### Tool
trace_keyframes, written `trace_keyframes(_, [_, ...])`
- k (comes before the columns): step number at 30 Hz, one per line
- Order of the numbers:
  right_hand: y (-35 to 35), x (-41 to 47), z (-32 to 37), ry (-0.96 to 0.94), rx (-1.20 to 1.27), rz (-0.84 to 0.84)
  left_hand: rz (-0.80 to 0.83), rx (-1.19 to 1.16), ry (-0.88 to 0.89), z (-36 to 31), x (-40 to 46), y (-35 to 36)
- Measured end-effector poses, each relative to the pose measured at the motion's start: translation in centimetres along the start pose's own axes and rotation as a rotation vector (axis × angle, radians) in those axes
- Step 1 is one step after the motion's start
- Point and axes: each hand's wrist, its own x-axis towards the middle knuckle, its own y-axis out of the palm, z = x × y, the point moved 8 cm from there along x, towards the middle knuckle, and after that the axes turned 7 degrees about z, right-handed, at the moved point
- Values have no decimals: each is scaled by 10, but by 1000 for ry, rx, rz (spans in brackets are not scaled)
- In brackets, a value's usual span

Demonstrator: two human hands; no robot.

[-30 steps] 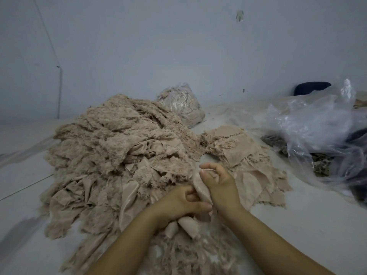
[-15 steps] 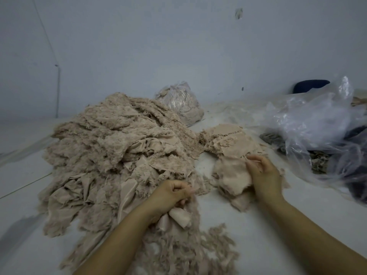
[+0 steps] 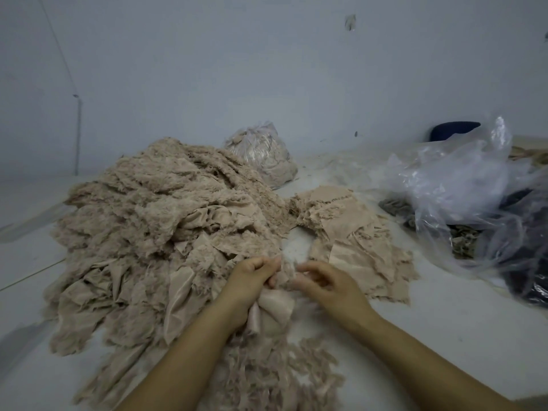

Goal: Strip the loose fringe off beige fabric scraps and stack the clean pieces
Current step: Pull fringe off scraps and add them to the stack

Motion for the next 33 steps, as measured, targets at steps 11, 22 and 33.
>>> trace_keyframes(11, [-3,12,-3,20,410,-233,98,-46,-55,9,-8,-9])
trace_keyframes(22, [-8,15,-1,48,505,-373,-252,-95,-30,3,-9,-45])
trace_keyframes(33, [-7,10,3,-16,514,-529,69,-81,-137,11,-20,4])
